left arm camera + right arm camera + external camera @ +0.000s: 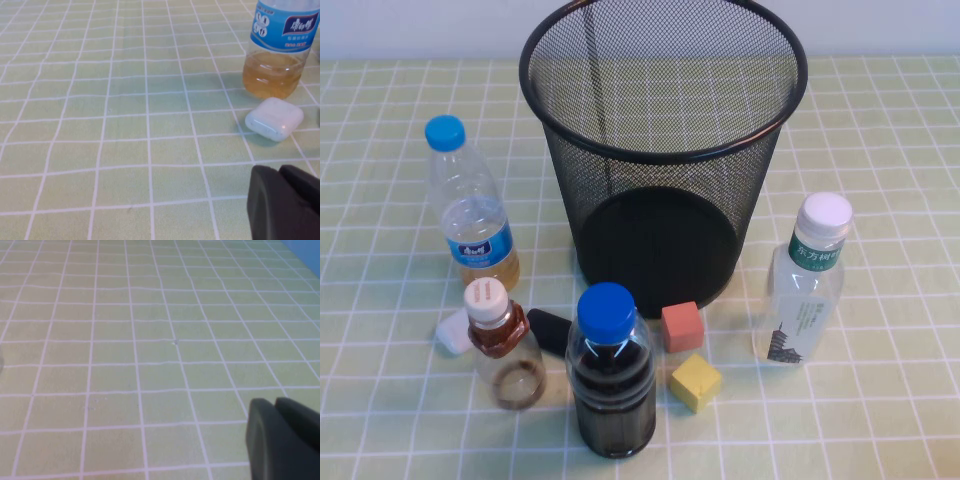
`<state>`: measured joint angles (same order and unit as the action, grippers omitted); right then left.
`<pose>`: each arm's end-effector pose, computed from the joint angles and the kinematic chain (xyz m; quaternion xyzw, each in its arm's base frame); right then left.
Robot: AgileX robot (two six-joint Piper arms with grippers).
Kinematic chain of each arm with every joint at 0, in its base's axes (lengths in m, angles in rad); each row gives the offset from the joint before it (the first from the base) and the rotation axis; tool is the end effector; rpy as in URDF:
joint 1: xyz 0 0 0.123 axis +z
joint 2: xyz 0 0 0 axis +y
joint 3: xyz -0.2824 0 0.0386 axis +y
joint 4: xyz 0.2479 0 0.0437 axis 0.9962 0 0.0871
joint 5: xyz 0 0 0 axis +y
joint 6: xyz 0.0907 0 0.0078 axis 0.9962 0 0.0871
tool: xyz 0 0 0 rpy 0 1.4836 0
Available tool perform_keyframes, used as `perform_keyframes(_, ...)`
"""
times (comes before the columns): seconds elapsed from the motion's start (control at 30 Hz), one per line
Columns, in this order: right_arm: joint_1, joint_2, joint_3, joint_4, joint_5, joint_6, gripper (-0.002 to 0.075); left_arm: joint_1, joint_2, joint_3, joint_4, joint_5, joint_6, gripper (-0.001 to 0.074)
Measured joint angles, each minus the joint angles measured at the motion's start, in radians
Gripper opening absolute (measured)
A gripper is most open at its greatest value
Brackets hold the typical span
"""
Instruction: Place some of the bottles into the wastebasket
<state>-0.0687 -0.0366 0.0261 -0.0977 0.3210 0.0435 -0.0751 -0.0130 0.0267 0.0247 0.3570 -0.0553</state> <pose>0.0522 -0.0064 0.1774 0.0172 0.7808 -0.0488 0.6226 0.0529 -0.0032 0.1726 0.0146 0.7997 -0.0287 0.5995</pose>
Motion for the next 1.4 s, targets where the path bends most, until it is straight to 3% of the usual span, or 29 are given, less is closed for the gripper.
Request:
perform_keyframes(1.03, 0.0, 0.0, 0.0, 0.0, -0.025, 0.0, -0.0008, 0.0, 0.0, 0.0, 0.0, 0.0, 0.0, -0.0006)
perform_keyframes(1.4, 0.0, 0.0, 0.0, 0.0, -0.342, 0.0, -0.0008, 0.0, 0.0, 0.002, 0.0, -0.084, 0.0, -0.0006)
